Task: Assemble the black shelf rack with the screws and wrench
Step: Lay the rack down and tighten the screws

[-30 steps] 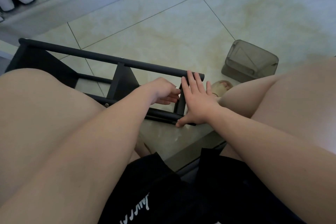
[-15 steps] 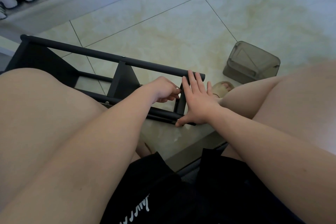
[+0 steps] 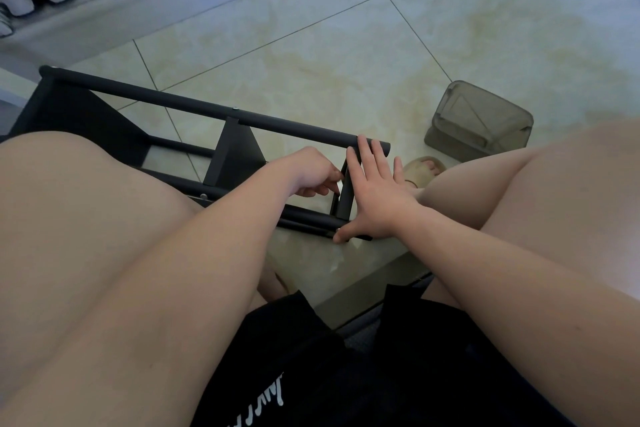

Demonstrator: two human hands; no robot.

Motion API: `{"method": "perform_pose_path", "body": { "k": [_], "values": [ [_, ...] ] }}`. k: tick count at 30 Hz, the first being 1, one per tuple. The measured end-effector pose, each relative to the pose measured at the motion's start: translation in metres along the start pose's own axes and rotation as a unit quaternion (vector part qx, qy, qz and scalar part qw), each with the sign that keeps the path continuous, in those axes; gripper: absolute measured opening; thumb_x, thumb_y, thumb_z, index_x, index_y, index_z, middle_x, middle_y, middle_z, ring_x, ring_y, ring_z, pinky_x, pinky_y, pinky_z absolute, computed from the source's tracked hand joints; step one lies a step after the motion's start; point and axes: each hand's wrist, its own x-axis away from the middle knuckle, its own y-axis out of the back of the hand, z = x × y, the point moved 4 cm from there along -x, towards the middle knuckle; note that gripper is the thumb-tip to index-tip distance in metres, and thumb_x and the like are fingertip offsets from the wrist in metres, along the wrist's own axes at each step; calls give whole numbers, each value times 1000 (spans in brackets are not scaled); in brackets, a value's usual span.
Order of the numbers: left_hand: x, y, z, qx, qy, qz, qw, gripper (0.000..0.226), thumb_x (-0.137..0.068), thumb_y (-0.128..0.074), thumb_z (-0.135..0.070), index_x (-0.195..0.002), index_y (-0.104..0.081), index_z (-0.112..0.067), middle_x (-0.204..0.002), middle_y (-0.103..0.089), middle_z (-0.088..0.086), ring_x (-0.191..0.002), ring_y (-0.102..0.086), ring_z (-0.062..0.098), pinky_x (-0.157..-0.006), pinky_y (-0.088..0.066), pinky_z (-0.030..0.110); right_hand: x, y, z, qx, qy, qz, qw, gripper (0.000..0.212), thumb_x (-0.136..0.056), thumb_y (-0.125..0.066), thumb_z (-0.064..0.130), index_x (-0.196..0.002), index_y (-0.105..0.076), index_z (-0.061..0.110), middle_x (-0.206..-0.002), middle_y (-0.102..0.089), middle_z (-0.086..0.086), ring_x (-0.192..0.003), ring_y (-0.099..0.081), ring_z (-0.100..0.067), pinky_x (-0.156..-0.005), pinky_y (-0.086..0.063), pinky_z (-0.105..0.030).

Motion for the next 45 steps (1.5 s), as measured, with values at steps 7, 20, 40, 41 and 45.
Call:
{"method": "perform_pose_path", "body": {
  "k": [7, 20, 40, 41, 45],
  "values": [
    [-2, -1, 2, -35, 6, 6, 999, 18, -100, -55, -17, -101, -72, -11, -75, -73, -4, -66, -60, 8, -61, -42, 23, 0, -1, 0, -3, 1, -2, 1000, 159, -55, -77, 82, -158, 22, 12, -162, 37, -8, -149, 35, -29, -121, 9, -60],
    [-11, -1, 12, 24, 39, -6, 999, 23, -92, -66, -20, -103, -74, -2, -83, -78, 2, -70, -57, 12, -54, -36, 21, -2, -3, -1, 2, 1, -2, 1000, 159, -54, -75, 84, -157, 23, 13, -161, 38, -7, -148, 37, -28, -119, 13, -59],
    [0, -3, 9, -54, 67, 28, 996, 20, -103, -48, -20, -110, -64, -11, -69, -74, -12, -71, -58, 6, -59, -35, 21, 1, -3, -1, 23, 0, 15, 1000, 159, -55, -72, 87, -155, 29, 14, -160, 41, -6, -148, 37, -27, -121, 13, -60],
    [1, -2, 9, -54, 68, 29, 996, 20, -103, -47, -20, -112, -63, -12, -67, -74, -13, -70, -57, 4, -59, -34, 21, 0, -3, -1, 23, 0, 15, 1000, 159, -55, -72, 87, -155, 29, 14, -160, 41, -6, -148, 37, -27, -121, 13, -61],
    [7, 2, 11, -84, 56, 35, 994, 21, -103, -45, -20, -113, -64, -16, -70, -73, -18, -78, -58, 2, -63, -37, 23, 0, -3, -2, 24, -1, 16, 1000, 160, -54, -71, 88, -155, 29, 14, -159, 41, -6, -147, 38, -27, -119, 14, -60]
  ]
}}
